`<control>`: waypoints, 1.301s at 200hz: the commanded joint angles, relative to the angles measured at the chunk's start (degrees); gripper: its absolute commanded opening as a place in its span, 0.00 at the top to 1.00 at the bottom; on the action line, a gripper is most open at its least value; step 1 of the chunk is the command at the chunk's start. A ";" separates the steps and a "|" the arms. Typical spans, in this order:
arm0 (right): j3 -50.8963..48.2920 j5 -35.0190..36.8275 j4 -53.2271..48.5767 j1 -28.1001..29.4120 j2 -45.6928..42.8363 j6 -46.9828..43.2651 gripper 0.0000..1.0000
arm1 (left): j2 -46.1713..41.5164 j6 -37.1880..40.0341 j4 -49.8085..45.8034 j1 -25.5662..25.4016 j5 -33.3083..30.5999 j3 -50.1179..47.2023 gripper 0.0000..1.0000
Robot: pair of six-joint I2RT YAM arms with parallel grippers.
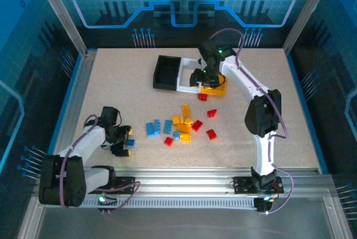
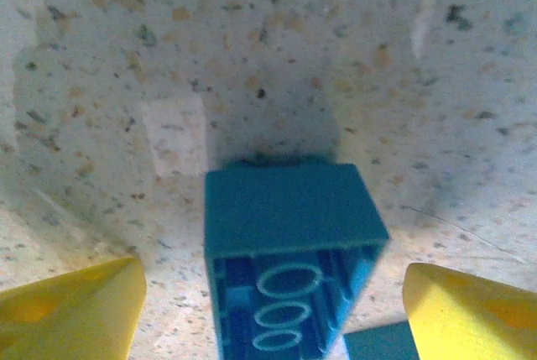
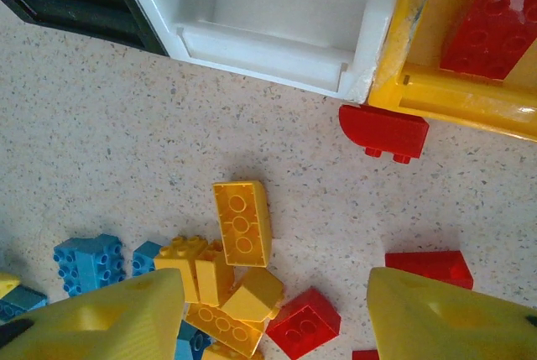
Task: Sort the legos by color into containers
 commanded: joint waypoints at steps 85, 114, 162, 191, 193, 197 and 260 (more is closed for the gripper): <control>-3.63 -1.43 0.37 0.14 -3.09 0.28 0.39 | 3.91 9.15 -0.50 0.85 -0.25 5.33 0.61; -7.45 -2.14 0.93 -1.30 -6.54 0.53 0.39 | 4.59 18.85 -1.96 0.83 -2.85 13.87 0.64; -16.12 -2.79 2.51 -2.80 -12.18 1.32 0.39 | 19.12 39.57 5.25 -0.60 8.29 37.23 0.68; -20.02 -3.33 3.57 -2.90 -14.41 2.09 0.39 | 33.33 55.77 -2.91 -4.77 11.30 61.78 0.68; -20.33 -3.45 3.76 -2.90 -14.71 2.20 0.39 | 34.20 56.73 -3.44 -4.96 11.70 63.45 0.68; -20.66 -3.53 3.84 -2.87 -14.87 2.24 0.39 | 36.67 58.08 -5.01 -5.29 12.36 66.83 0.68; -23.69 -5.18 2.78 -2.37 -16.76 0.39 0.39 | 63.69 66.86 -20.99 -10.26 11.34 103.98 0.68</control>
